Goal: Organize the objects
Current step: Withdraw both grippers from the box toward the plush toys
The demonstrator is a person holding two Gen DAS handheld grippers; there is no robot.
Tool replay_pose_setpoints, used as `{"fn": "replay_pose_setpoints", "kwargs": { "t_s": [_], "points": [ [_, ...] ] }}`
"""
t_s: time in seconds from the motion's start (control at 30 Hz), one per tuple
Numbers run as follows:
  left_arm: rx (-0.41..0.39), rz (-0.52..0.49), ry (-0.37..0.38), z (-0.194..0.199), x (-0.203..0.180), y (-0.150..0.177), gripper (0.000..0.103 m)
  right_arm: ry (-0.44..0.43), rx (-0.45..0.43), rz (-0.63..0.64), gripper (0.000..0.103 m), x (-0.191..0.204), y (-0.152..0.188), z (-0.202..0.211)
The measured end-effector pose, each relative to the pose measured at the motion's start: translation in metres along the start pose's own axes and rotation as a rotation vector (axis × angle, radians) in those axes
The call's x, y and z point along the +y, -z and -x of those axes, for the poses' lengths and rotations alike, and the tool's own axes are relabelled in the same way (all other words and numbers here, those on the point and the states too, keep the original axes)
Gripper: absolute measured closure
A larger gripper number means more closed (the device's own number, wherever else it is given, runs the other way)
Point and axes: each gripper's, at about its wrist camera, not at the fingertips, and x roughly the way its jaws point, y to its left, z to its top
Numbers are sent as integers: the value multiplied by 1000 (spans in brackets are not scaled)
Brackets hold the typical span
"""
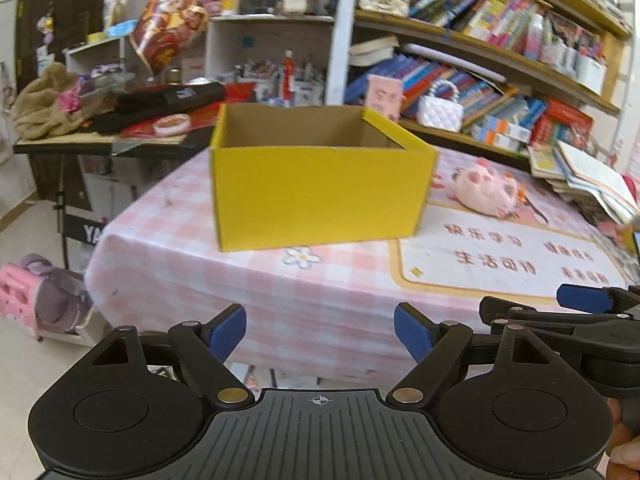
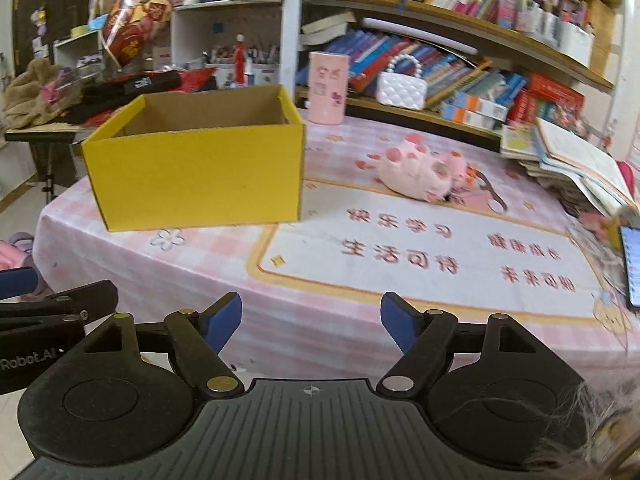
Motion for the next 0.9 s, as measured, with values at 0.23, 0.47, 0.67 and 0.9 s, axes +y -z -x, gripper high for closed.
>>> {"fn": "replay_pose_setpoints", "kwargs": {
  "t_s": [0.23, 0.47, 0.67, 0.9],
  "points": [
    [21, -63, 78, -8, -24, 0, 19, 85, 14, -60, 26, -24, 8, 8],
    [41, -112, 149, -16, -52, 1, 19, 160, 34, -111, 25, -50, 17, 12],
    [57, -139, 203, -28, -81, -2, 19, 222, 49, -148, 23, -77, 22, 15],
    [68, -210, 263, -43, -121, -8, 19, 284, 75, -215, 23, -113, 24, 9]
  ]
}}
